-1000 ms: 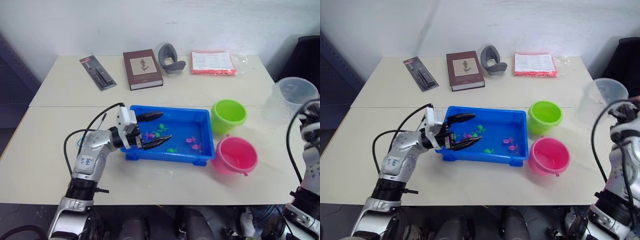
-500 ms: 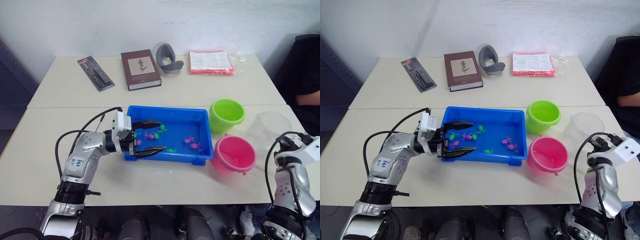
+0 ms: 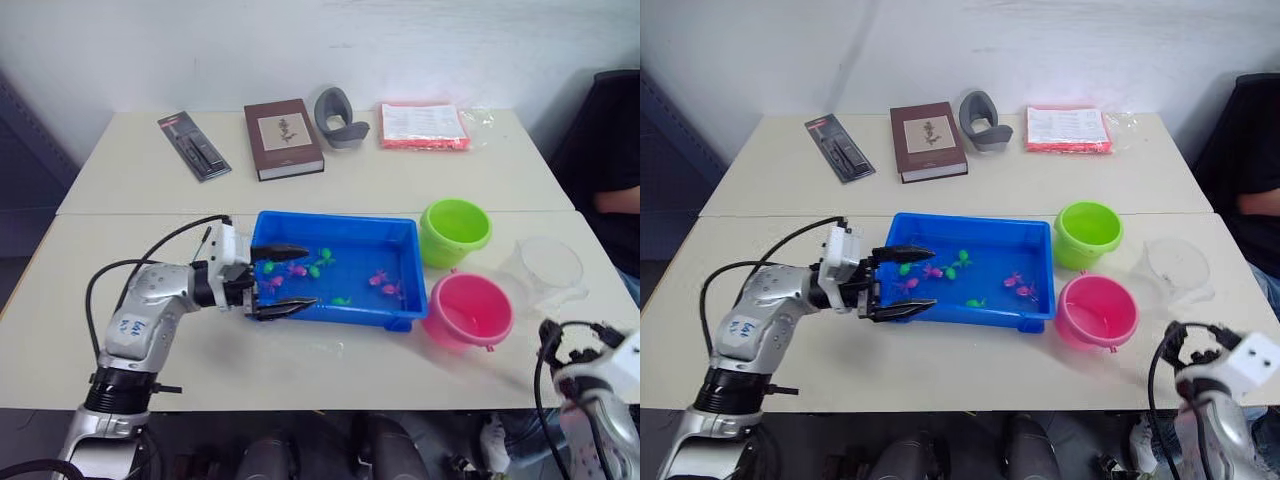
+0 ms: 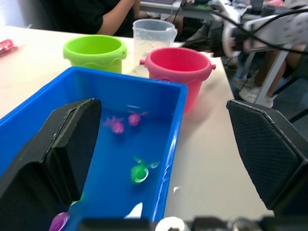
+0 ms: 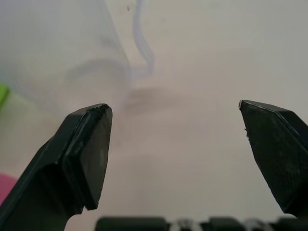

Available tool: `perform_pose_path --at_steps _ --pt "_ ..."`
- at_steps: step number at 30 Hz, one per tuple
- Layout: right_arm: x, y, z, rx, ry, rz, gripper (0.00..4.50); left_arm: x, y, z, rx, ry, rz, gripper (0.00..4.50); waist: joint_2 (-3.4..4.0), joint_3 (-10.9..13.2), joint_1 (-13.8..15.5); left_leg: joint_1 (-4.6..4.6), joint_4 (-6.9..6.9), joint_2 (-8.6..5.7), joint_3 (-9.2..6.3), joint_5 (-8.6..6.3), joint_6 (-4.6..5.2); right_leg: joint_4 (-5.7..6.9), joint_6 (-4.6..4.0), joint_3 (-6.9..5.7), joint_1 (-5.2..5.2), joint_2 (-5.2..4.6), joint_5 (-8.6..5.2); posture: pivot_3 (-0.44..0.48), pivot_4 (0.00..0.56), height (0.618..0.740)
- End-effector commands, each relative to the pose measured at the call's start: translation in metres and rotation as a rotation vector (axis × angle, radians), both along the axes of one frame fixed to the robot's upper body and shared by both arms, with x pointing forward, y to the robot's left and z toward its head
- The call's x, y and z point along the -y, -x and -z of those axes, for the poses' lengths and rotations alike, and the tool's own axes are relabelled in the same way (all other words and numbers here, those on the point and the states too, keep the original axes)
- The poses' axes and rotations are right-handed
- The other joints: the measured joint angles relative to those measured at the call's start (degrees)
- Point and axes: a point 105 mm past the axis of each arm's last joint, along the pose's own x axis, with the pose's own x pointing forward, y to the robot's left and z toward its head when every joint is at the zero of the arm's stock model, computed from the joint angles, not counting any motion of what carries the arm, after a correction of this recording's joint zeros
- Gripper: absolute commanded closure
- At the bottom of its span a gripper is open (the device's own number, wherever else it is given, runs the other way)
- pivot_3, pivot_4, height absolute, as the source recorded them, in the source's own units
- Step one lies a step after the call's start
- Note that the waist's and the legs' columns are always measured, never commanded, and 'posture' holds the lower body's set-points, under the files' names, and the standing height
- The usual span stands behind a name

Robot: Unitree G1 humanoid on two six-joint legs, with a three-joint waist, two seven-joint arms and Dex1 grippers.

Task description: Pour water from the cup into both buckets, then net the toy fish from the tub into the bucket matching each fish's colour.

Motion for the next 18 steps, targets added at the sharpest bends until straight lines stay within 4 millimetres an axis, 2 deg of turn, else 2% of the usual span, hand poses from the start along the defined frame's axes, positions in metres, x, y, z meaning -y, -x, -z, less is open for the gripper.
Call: perform_pose_path --at_steps 1,3,4,5,7,9,11,13,18 --pt "-0.031 0.015 -0.040 0.096 0.049 -0.246 0.02 -0.036 -0.004 0.004 0.006 -0.005 -0.158 0.00 0.00 0.00 -0.32 0.05 -0.03 0.03 0.02 -0.03 -0.01 -0.07 -0.01 0.02 0.01 0.01 -0.01 0.000 0.150 0.740" --pt "-0.043 0.020 -0.068 0.197 0.128 -0.399 0.02 -0.056 0.001 0.010 0.014 -0.018 -0.236 0.00 -0.03 0.01 -0.35 0.11 -0.21 0.06 0.03 -0.04 0.01 -0.29 -0.03 0.01 0.00 0.04 -0.02 0.000 0.150 0.740" --pt "-0.053 0.023 -0.085 0.238 0.235 -0.551 0.02 -0.076 0.002 0.015 0.023 -0.035 -0.325 0.00 -0.05 0.01 -0.44 0.12 -0.32 0.08 -0.02 -0.04 0.01 -0.40 -0.04 -0.03 0.02 0.06 -0.02 0.000 0.150 0.740" --pt "-0.061 0.026 -0.093 0.253 0.309 -0.665 0.02 -0.090 0.004 0.019 0.029 -0.050 -0.386 0.00 -0.04 0.02 -0.52 0.11 -0.32 0.09 -0.01 -0.05 0.00 -0.43 -0.03 -0.04 0.01 0.09 -0.02 0.000 0.150 0.740" --pt "-0.080 0.031 -0.108 0.322 0.485 -0.902 0.02 -0.136 0.005 0.025 0.067 -0.078 -0.612 0.00 -0.24 0.03 -0.63 0.13 -0.35 0.05 0.05 -0.10 0.07 -0.53 -0.02 -0.01 0.03 0.08 -0.01 0.000 0.150 0.740" --pt "-0.097 0.037 -0.111 0.356 0.543 -1.096 0.02 -0.172 0.010 0.029 0.082 -0.094 -0.778 0.00 -0.61 0.09 -0.56 0.18 -0.35 0.06 0.08 -0.13 0.13 -0.56 -0.01 -0.02 0.06 0.13 -0.01 0.000 0.150 0.740" --pt "-0.110 0.043 -0.109 0.370 0.568 -1.255 0.02 -0.196 0.019 0.034 0.076 -0.105 -0.884 0.00 -0.72 0.14 -0.31 0.18 -0.35 0.07 0.05 -0.15 0.15 -0.55 -0.01 -0.05 0.06 0.07 0.00 0.000 0.150 0.740" --pt "-0.119 0.041 -0.107 0.399 0.609 -1.368 0.02 -0.225 0.040 0.047 0.027 -0.124 -1.010 0.00 -0.87 0.11 0.03 0.17 -0.35 0.04 0.05 -0.17 0.19 -0.56 0.00 -0.06 0.05 -0.05 0.00 0.000 0.150 0.740" --pt "-0.139 0.031 -0.107 0.484 0.650 -1.482 0.02 -0.257 0.074 0.069 -0.092 -0.105 -1.191 0.00 -0.97 0.13 0.39 0.17 -0.35 -0.06 0.03 -0.26 0.22 -0.61 -0.01 -0.18 0.03 -0.39 0.00 0.000 0.150 0.740"
